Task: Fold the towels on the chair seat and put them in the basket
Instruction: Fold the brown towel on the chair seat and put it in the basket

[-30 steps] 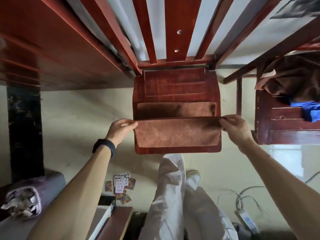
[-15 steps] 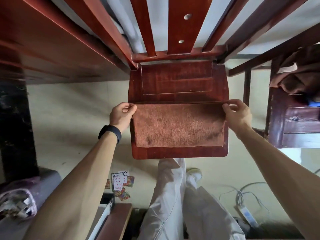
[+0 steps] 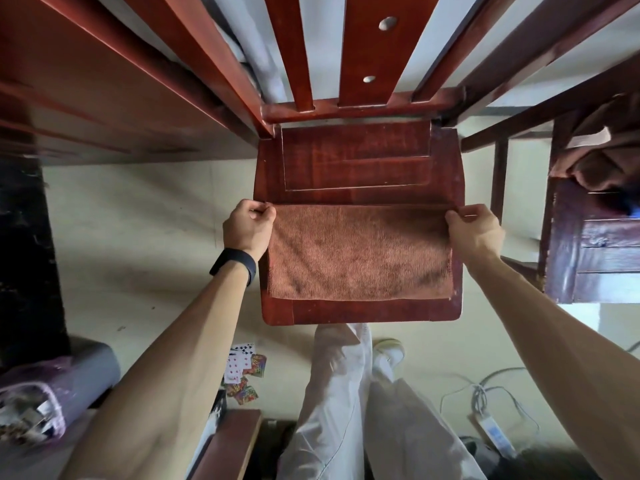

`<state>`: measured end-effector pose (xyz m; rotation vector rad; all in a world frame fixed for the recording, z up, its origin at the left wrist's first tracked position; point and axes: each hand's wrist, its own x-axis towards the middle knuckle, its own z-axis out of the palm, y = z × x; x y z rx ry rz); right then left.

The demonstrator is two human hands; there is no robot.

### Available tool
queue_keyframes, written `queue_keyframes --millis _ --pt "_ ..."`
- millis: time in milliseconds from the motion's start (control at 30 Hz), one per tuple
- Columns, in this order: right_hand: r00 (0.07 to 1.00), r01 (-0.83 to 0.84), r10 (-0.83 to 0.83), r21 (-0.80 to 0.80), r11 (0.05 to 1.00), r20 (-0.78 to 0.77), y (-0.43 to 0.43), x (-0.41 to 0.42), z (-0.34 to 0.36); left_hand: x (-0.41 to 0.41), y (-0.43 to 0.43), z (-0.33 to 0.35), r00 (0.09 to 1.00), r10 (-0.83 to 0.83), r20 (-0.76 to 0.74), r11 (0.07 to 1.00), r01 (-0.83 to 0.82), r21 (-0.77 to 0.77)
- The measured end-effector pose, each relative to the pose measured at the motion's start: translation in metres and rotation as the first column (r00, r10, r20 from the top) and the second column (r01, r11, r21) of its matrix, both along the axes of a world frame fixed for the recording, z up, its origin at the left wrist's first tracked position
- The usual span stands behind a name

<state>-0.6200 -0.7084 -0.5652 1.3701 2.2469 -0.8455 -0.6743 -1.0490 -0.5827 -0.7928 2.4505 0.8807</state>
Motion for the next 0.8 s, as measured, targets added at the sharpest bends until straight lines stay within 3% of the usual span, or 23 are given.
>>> queue_keyframes --millis 133,200,267,300,400,500,600,700,800 --pt "1.0 0.005 -0.005 0.001 1.0 -0.006 -0.003 0.005 0.002 0.004 0.003 0.003 0.999 -0.029 -0.019 0.999 0.029 -0.024" --pt "0.998 -0.023 0.026 0.047 0.999 -0.058 -0.007 0.017 0.002 0.013 0.003 0.006 0.974 -0.209 -0.091 0.961 0.187 -0.204" --pt "0.964 -0.165 0.209 0.244 0.956 -0.167 -0.014 0.033 -0.002 0.03 0.009 0.01 0.866 -0.472 -0.166 0.826 0.368 -0.427" --pt "0.926 -0.249 0.327 0.348 0.904 -0.187 -0.02 0.04 -0.003 0.039 0.016 0.012 0.793 -0.572 -0.207 0.774 0.438 -0.458" --pt "0.757 -0.531 0.632 0.41 0.742 -0.163 -0.049 0.059 -0.001 0.07 0.041 0.003 0.636 -0.736 -0.23 0.672 0.65 -0.355" --pt "0.61 -0.744 0.792 0.325 0.584 -0.027 -0.063 0.07 -0.014 0.085 0.05 -0.019 0.643 -0.764 -0.06 0.618 0.701 -0.356" --pt "0.614 -0.765 0.785 0.301 0.569 0.078 -0.046 0.072 -0.036 0.089 0.031 -0.039 0.667 -0.745 0.027 0.602 0.69 -0.402" --pt "0.574 -0.781 0.817 0.332 0.529 0.048 -0.028 0.08 -0.054 0.091 0.018 -0.051 0.643 -0.766 0.001 0.582 0.694 -0.424" --pt "0.591 -0.769 0.806 0.325 0.55 0.036 -0.029 0.079 -0.055 0.093 0.019 -0.049 0.651 -0.759 -0.004 0.589 0.683 -0.432"
